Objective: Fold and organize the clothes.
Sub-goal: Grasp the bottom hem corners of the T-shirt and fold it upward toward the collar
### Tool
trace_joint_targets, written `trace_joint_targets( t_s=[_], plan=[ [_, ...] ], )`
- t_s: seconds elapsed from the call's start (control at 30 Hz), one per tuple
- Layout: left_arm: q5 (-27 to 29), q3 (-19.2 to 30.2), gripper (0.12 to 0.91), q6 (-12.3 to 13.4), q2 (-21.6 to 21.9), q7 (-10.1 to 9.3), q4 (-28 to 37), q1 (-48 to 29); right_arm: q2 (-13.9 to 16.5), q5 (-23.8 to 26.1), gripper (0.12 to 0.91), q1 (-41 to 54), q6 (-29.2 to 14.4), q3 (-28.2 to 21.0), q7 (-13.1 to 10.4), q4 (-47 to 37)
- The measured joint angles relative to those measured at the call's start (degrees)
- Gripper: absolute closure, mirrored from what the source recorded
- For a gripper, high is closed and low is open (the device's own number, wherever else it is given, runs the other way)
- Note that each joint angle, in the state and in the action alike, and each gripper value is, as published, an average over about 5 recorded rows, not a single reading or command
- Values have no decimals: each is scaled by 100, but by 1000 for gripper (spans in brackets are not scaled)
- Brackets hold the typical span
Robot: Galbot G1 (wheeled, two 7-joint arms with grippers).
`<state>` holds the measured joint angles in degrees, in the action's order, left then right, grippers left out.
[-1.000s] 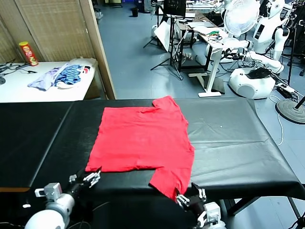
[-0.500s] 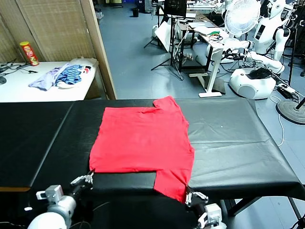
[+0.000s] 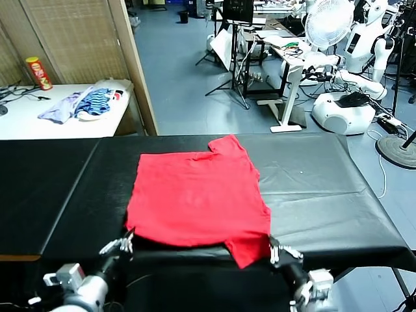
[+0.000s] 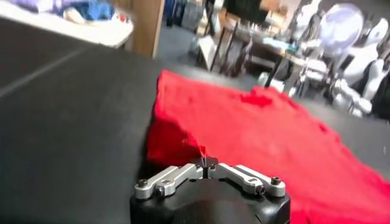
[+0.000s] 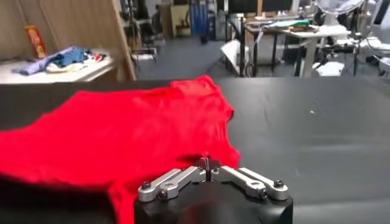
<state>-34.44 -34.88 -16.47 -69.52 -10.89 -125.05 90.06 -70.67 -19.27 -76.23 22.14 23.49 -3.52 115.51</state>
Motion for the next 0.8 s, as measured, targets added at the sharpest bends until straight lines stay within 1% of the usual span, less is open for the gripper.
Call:
trace_joint_targets(
  t_s=[0.2, 0.33, 0.4, 0.43, 0.53, 0.57, 0.63, 0.67, 0.7, 0.73, 0.77, 0.8],
  plan=[
    [378, 179, 904, 50, 72, 39, 551, -588, -57, 156, 903, 758, -52, -349, 48, -789],
    [544, 335, 904, 54, 159, 61, 960, -935, -70, 148, 902, 1121, -173, -486, 240, -1210],
    [591, 405, 904, 50, 217, 67, 1170, -1101, -63, 114, 891, 1203, -230, -496, 360, -1319],
    [607, 436, 904, 43, 244, 70, 1272, -1178, -53, 94, 871, 1210, -237, -484, 418, -1333],
    [627, 493, 896, 0, 292, 79, 1524, -1374, 0, 37, 748, 1104, -182, -411, 548, -1197],
    [628, 498, 877, -16, 299, 83, 1574, -1416, 24, 29, 700, 1031, -152, -379, 567, -1099],
    [635, 493, 805, -39, 309, 91, 1626, -1456, 75, 30, 600, 843, -95, -315, 580, -851],
    [646, 487, 756, -48, 314, 95, 1630, -1454, 103, 45, 550, 736, -72, -283, 579, -727],
    [662, 478, 690, -57, 319, 97, 1623, -1440, 130, 73, 499, 624, -53, -253, 576, -613],
    [681, 468, 640, -68, 324, 100, 1608, -1417, 154, 105, 433, 509, -41, -223, 572, -512],
    [702, 457, 590, -81, 329, 104, 1586, -1387, 174, 139, 382, 395, -38, -196, 567, -432],
    [719, 445, 522, -96, 336, 111, 1554, -1350, 188, 179, 340, 282, -41, -173, 563, -368]
  ],
)
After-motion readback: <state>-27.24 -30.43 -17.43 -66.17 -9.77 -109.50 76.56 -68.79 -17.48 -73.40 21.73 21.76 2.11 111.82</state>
